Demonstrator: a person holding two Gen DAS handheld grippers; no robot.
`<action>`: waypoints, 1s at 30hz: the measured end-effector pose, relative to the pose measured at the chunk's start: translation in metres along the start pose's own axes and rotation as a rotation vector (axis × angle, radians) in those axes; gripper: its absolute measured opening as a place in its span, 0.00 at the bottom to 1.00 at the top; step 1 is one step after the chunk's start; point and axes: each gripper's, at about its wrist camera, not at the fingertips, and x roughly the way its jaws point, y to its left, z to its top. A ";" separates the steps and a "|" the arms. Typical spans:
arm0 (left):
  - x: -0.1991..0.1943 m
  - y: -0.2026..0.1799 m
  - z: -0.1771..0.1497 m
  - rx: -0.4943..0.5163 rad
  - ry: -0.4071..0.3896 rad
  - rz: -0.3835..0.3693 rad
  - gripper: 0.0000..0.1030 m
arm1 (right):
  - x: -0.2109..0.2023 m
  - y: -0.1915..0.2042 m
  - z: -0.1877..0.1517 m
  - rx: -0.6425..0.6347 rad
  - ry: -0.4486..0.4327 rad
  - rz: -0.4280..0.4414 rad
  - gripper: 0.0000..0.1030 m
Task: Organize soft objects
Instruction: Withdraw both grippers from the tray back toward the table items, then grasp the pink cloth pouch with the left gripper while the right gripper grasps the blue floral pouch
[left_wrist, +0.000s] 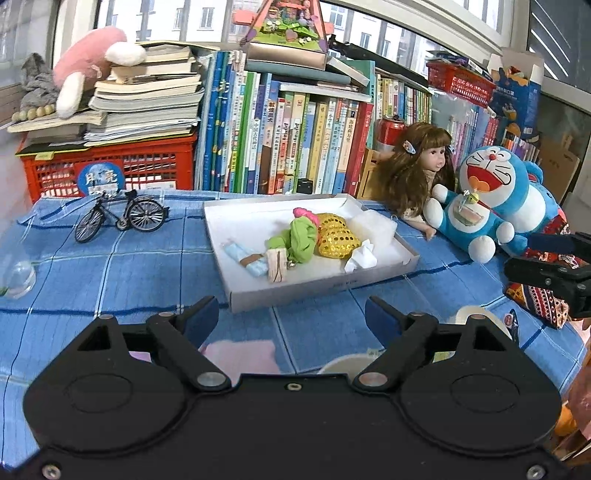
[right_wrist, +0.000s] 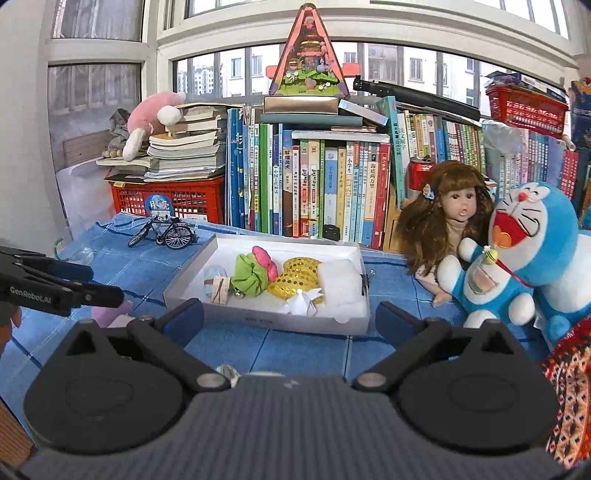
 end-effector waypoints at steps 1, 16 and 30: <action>-0.003 0.002 -0.003 -0.003 -0.004 -0.002 0.83 | -0.003 0.000 -0.004 -0.001 -0.006 -0.004 1.00; -0.040 0.036 -0.056 -0.003 -0.085 0.036 0.70 | -0.044 -0.023 -0.053 -0.011 -0.084 -0.077 1.00; -0.006 0.048 -0.095 -0.060 -0.015 0.053 0.48 | -0.047 -0.034 -0.099 0.000 -0.084 -0.063 1.00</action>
